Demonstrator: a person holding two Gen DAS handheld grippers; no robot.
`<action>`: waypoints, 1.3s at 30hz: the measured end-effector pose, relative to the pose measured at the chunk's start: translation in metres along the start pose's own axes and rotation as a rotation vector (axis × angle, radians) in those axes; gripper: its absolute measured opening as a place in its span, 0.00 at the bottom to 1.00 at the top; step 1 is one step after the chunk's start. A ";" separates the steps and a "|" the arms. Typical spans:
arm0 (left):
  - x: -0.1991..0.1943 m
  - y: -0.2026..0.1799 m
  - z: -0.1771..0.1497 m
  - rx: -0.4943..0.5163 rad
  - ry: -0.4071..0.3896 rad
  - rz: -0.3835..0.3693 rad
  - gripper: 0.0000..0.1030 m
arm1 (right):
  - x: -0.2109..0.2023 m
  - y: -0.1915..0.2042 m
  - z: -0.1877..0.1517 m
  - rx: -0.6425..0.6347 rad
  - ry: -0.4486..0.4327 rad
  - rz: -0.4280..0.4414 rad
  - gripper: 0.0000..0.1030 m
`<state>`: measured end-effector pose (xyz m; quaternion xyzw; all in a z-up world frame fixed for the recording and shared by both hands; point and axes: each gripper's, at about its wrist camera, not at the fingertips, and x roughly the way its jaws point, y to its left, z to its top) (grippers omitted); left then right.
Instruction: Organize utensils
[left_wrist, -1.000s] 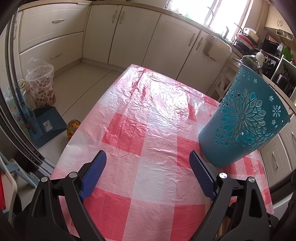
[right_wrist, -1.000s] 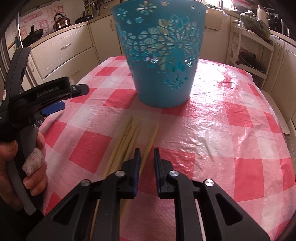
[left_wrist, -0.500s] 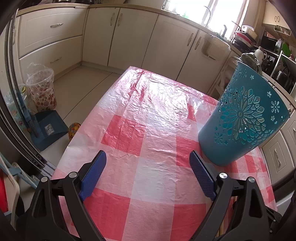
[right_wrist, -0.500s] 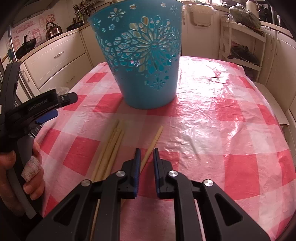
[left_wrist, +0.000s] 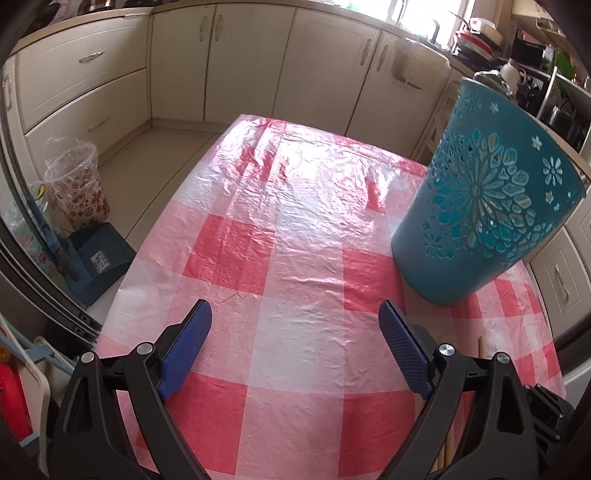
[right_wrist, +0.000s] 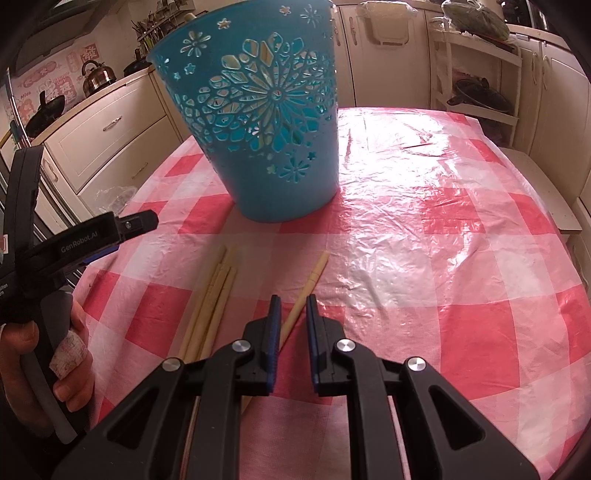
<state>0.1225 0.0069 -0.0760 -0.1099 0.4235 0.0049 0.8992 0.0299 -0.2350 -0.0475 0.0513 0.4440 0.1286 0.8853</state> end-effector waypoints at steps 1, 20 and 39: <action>-0.001 -0.004 -0.002 0.020 0.006 0.006 0.85 | 0.000 -0.001 0.000 0.004 0.000 0.005 0.13; -0.008 -0.080 -0.040 0.272 0.116 0.098 0.85 | -0.003 -0.002 -0.001 0.017 -0.001 0.032 0.16; -0.002 -0.082 -0.037 0.267 0.166 0.083 0.78 | -0.002 -0.003 0.000 0.018 0.002 0.037 0.16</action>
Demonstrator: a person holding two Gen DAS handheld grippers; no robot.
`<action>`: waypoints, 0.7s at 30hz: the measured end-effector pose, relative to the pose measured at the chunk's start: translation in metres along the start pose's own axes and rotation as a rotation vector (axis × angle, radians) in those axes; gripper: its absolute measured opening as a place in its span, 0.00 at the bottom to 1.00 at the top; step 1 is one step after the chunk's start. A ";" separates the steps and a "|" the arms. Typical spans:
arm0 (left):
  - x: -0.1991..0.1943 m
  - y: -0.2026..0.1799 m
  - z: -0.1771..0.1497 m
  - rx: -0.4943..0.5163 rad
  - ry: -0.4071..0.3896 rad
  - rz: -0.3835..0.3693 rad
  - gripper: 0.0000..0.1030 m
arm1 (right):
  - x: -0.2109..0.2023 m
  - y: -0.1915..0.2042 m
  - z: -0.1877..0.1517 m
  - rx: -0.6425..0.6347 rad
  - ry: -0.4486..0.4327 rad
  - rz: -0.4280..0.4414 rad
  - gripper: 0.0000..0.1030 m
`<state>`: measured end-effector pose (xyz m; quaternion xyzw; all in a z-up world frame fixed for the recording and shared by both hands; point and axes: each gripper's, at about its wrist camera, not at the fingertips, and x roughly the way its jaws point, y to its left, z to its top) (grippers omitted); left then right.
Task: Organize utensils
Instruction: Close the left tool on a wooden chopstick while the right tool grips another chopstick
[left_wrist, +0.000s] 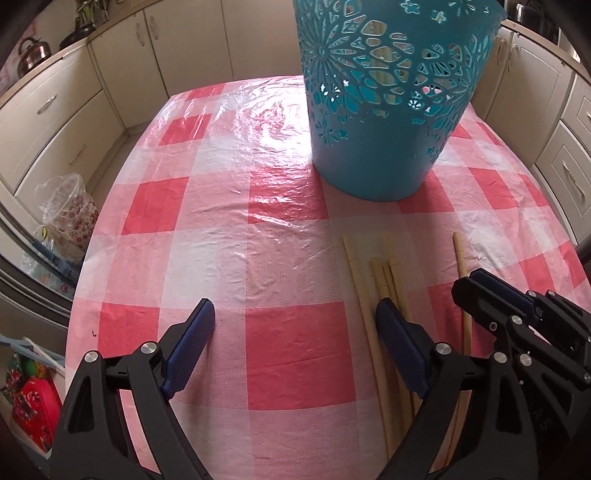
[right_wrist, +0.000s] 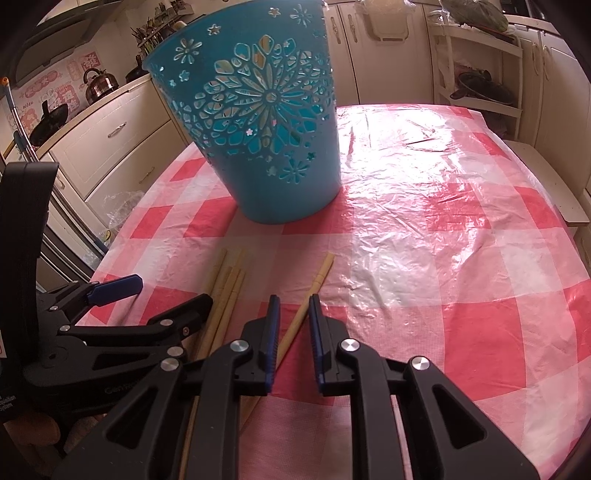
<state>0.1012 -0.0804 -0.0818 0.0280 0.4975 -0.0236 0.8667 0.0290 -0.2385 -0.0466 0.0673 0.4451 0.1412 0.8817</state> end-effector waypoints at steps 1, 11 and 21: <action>-0.001 -0.002 0.001 0.021 -0.006 -0.014 0.72 | 0.000 0.000 0.000 -0.004 0.001 0.000 0.16; -0.005 -0.015 0.010 0.255 -0.022 -0.172 0.16 | -0.002 -0.009 0.003 -0.002 0.025 0.001 0.07; -0.005 0.000 0.015 0.315 0.016 -0.194 0.05 | -0.004 -0.022 0.006 0.027 0.063 0.053 0.07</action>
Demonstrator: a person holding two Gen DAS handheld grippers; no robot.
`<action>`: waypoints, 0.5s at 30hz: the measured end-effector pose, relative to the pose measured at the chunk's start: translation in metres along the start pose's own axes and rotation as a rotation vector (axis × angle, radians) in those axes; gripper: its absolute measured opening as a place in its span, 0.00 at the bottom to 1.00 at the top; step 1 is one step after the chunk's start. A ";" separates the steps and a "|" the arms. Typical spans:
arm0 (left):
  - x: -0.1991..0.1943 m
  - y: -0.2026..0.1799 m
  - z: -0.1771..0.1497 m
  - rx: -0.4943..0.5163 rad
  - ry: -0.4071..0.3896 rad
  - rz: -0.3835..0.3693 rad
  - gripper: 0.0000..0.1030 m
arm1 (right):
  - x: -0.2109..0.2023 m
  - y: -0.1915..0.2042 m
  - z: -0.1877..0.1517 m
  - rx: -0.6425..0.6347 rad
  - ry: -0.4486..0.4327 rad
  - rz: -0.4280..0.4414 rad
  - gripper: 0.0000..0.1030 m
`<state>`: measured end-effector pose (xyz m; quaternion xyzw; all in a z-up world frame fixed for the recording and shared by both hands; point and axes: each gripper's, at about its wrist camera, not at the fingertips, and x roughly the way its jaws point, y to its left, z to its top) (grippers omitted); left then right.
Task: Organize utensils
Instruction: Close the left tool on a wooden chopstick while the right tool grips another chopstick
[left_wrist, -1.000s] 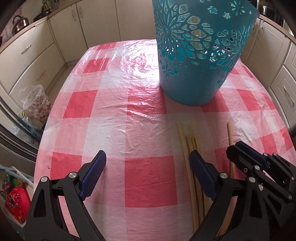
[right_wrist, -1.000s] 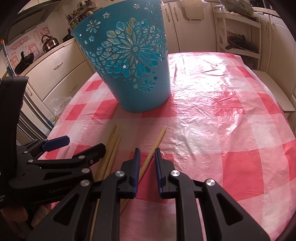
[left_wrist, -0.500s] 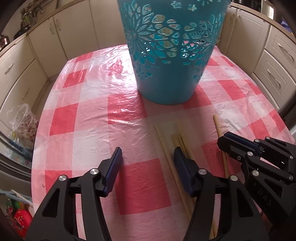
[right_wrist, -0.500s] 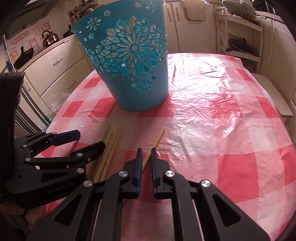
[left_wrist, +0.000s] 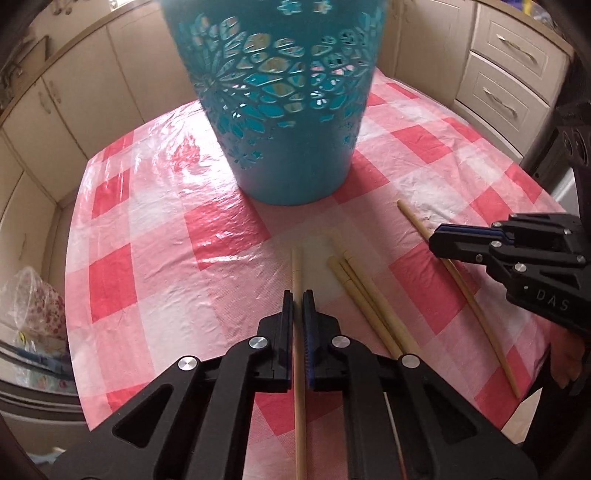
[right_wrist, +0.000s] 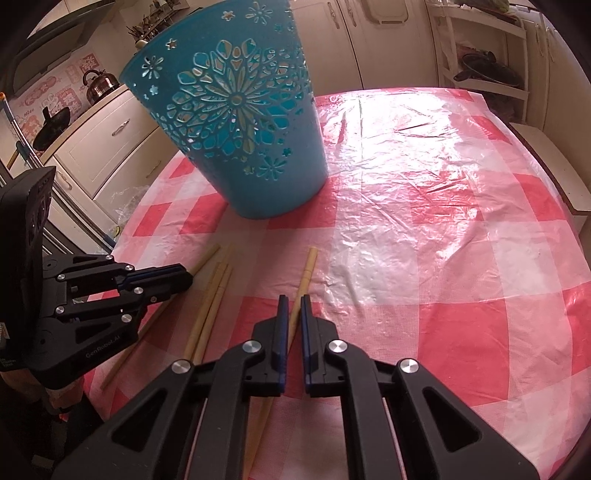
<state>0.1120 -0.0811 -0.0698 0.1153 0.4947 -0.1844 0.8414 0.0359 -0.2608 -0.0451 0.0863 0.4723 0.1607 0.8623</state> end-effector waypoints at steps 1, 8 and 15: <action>0.001 0.005 0.000 -0.037 0.002 -0.007 0.06 | 0.000 0.002 0.000 -0.007 -0.004 -0.010 0.07; 0.000 0.001 -0.006 -0.099 -0.001 0.037 0.09 | 0.001 0.012 -0.002 -0.053 -0.026 -0.061 0.07; -0.001 0.009 -0.006 -0.207 -0.014 0.046 0.05 | -0.004 0.013 -0.001 -0.061 -0.046 -0.059 0.05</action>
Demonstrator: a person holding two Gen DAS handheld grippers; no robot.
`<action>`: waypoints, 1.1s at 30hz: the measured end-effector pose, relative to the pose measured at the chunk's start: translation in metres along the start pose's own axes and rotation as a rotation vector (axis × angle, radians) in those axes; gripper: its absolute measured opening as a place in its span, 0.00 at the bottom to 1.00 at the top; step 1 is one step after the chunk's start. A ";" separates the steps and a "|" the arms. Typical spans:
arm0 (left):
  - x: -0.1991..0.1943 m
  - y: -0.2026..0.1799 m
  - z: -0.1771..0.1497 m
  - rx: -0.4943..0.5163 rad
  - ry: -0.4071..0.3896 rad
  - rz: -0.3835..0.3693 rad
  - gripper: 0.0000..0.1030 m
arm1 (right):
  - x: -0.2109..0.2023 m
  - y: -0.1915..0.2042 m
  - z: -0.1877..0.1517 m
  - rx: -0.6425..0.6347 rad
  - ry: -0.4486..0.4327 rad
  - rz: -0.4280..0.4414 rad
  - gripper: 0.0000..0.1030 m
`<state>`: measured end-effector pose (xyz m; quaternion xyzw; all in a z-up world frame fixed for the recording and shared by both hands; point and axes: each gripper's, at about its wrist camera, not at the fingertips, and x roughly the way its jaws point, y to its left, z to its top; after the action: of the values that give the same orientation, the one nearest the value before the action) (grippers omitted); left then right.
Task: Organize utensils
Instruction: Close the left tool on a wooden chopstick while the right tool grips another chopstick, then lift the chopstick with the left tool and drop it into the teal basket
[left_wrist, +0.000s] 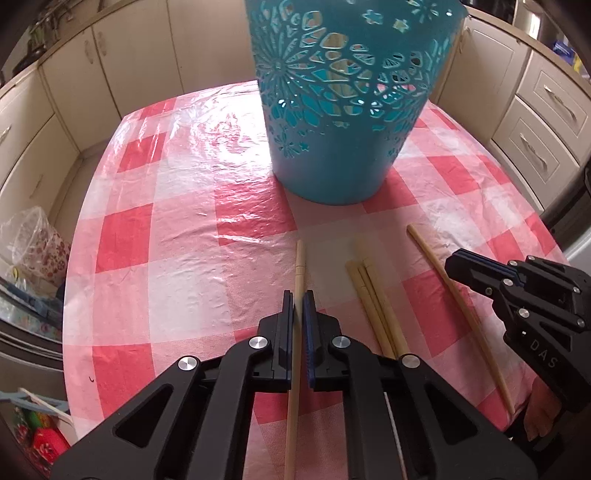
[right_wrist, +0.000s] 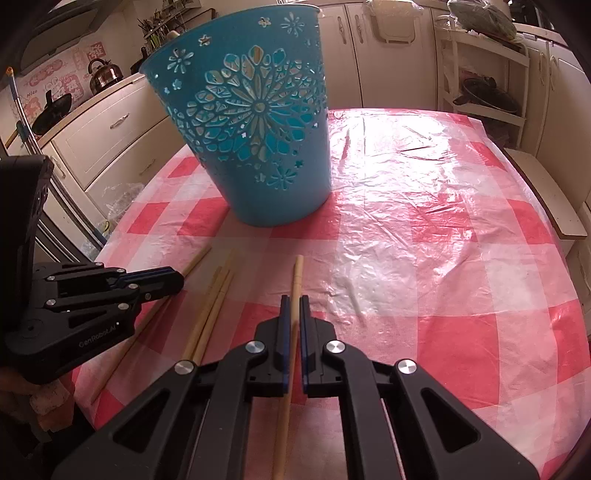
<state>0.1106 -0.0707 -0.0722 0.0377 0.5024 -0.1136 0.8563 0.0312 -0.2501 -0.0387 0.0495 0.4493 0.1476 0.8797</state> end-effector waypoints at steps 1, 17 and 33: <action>0.000 0.002 0.000 -0.016 -0.001 0.000 0.06 | 0.000 -0.001 0.000 0.002 0.004 -0.001 0.05; 0.002 0.008 0.003 -0.007 0.005 0.081 0.40 | 0.007 0.007 0.000 -0.009 0.024 0.026 0.06; 0.004 -0.009 0.006 0.055 0.032 0.082 0.08 | 0.009 0.019 -0.003 -0.100 0.026 -0.017 0.14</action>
<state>0.1154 -0.0807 -0.0719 0.0839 0.5107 -0.0915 0.8507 0.0295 -0.2295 -0.0431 -0.0001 0.4531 0.1629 0.8764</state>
